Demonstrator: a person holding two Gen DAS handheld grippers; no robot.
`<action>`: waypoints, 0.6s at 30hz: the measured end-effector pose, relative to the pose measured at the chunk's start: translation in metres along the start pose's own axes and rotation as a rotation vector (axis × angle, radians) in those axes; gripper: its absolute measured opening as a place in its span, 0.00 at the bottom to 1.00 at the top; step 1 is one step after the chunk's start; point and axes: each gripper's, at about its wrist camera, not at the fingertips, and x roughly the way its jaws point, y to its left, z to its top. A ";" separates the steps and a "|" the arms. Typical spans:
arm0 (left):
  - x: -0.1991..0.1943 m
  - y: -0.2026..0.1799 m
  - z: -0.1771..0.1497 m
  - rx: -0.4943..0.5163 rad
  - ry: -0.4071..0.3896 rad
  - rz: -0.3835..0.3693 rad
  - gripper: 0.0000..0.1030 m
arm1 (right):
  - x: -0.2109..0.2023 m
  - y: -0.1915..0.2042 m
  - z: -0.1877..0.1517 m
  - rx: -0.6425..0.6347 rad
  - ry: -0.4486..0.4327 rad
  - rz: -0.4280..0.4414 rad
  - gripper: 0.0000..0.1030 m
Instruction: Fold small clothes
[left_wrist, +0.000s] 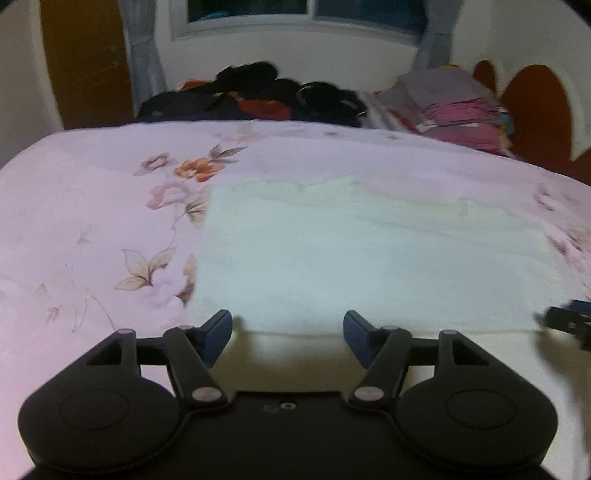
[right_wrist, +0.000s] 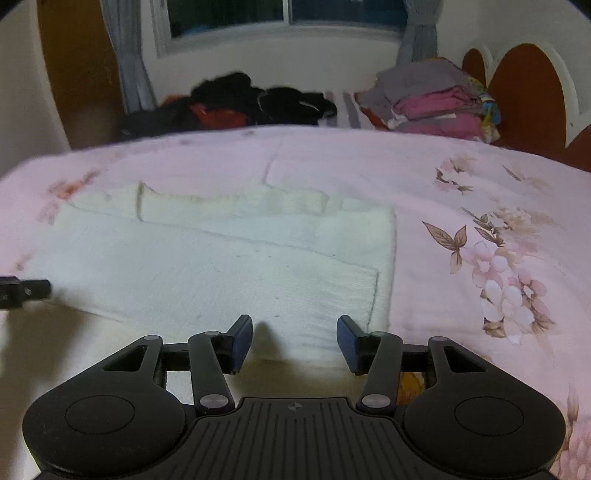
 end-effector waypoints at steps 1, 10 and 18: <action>-0.007 -0.004 -0.003 0.016 -0.010 -0.008 0.64 | -0.005 0.001 -0.003 -0.006 -0.005 0.013 0.49; -0.048 0.001 -0.060 0.019 0.024 -0.036 0.64 | -0.047 0.016 -0.063 -0.092 0.031 0.117 0.49; -0.059 0.018 -0.096 0.000 0.080 -0.003 0.64 | -0.065 0.029 -0.103 -0.118 0.044 0.085 0.49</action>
